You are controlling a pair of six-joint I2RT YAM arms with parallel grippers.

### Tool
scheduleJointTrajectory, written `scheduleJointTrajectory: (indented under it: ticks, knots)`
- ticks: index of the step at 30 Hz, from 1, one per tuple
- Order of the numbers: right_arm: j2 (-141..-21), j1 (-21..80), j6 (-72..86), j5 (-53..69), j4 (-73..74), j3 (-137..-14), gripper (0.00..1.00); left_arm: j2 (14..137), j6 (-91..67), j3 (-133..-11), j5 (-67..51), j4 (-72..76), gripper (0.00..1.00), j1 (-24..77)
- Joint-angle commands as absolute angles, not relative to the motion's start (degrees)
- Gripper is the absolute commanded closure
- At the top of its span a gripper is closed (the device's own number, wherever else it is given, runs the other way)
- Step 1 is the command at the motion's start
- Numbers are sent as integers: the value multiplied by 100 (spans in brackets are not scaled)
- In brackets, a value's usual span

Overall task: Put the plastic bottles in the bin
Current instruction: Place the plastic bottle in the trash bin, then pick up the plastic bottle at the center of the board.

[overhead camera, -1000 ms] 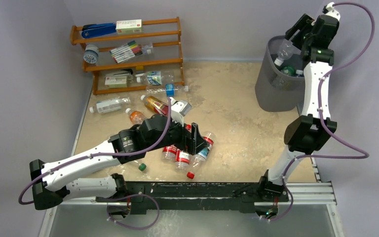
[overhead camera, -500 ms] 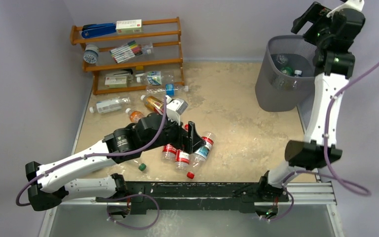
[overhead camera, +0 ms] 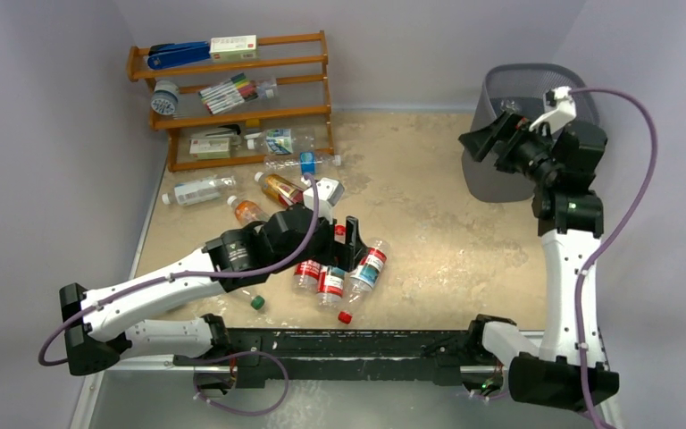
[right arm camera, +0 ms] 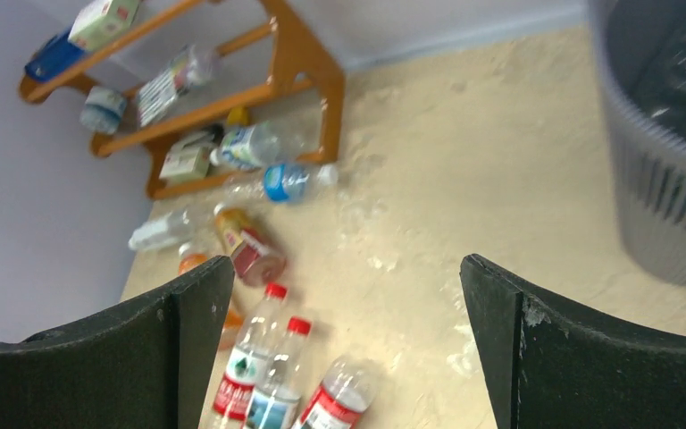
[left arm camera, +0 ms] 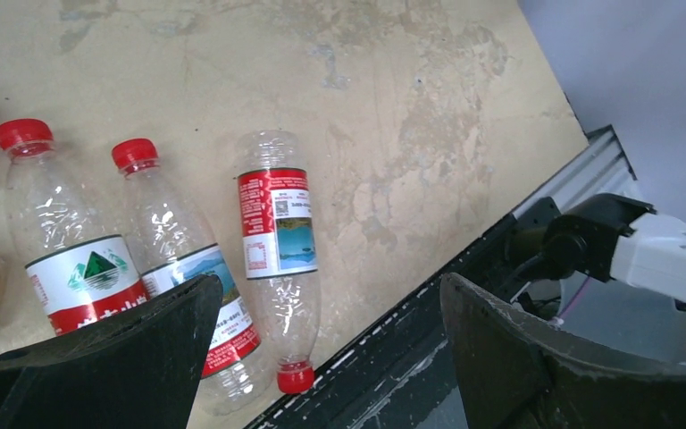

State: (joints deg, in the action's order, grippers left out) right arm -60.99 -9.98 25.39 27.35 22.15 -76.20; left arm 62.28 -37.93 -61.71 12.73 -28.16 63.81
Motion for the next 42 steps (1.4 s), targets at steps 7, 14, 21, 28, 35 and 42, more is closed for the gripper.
scheduleJointTrajectory:
  ticks: [7, 14, 21, 28, 35, 42]
  knots:
    - [-5705, -396, 2900, 3628, 1443, -6191, 0, 6457, -4134, -6391, 2223, -2535, 6, 6319]
    - [-5813, -371, 2647, 4190, 1434, -5602, 0, 6888, -4512, -6535, 2387, -2840, 4, 6258]
    - [-5754, -212, 2957, 4179, 1115, -5157, 0, 7035, -4647, -6887, 2784, -3526, 4, 6249]
    - [-5739, 52, 2791, 3670, 1356, -4706, 0, 7012, -4701, -7135, 3205, -4101, 4, 6244]
    - [-5925, 302, 2985, 3296, 1517, -4511, 0, 6488, -5204, -6648, 3352, -4074, 4, 6258]
    - [-5873, 690, 3376, 3267, 1041, -4053, 0, 5512, -5592, -5934, 3631, -3879, 4, 6258]
